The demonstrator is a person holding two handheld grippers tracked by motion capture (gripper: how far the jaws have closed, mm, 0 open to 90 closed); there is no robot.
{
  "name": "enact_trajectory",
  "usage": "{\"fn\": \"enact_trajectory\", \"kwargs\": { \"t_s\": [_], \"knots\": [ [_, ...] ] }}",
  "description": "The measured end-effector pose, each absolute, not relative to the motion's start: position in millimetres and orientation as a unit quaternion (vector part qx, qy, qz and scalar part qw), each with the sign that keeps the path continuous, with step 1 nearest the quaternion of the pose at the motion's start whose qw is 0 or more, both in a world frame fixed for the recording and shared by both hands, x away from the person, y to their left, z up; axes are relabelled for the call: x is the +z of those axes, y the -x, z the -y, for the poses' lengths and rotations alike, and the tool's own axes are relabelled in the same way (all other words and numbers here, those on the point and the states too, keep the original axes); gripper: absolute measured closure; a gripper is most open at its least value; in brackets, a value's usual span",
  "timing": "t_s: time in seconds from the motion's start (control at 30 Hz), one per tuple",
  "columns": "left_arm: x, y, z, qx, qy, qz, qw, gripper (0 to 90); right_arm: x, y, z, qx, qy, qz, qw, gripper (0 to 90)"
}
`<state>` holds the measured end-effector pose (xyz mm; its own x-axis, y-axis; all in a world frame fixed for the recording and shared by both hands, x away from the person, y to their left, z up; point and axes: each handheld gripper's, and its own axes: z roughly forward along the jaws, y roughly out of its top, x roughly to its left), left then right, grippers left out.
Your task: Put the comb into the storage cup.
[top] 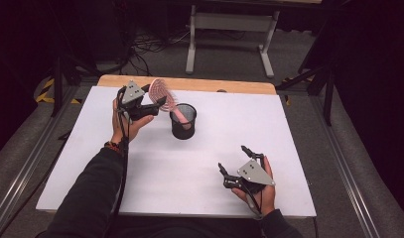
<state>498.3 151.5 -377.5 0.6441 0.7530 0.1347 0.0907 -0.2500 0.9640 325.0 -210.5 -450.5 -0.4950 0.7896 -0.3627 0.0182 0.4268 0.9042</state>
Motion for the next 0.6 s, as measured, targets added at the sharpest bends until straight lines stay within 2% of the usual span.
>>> {"fn": "enact_trajectory", "kwargs": {
  "t_s": [0.2,0.47,0.6],
  "knots": [
    [-376.4,-496.7,-153.4,0.303,-0.730,-0.277,0.546,27.5,-450.5,-324.9,210.3,0.460,-0.274,-0.733,0.420,11.1],
    [-377.5,-492.3,-155.7,0.309,-0.731,-0.273,0.544,13.0,-450.0,-325.0,212.1,0.462,-0.276,-0.731,0.419,11.0],
    [-379.0,-492.8,-158.1,0.294,-0.740,-0.263,0.545,7.0,-450.4,-325.8,212.0,0.462,-0.277,-0.732,0.417,10.8]
  ]
}}
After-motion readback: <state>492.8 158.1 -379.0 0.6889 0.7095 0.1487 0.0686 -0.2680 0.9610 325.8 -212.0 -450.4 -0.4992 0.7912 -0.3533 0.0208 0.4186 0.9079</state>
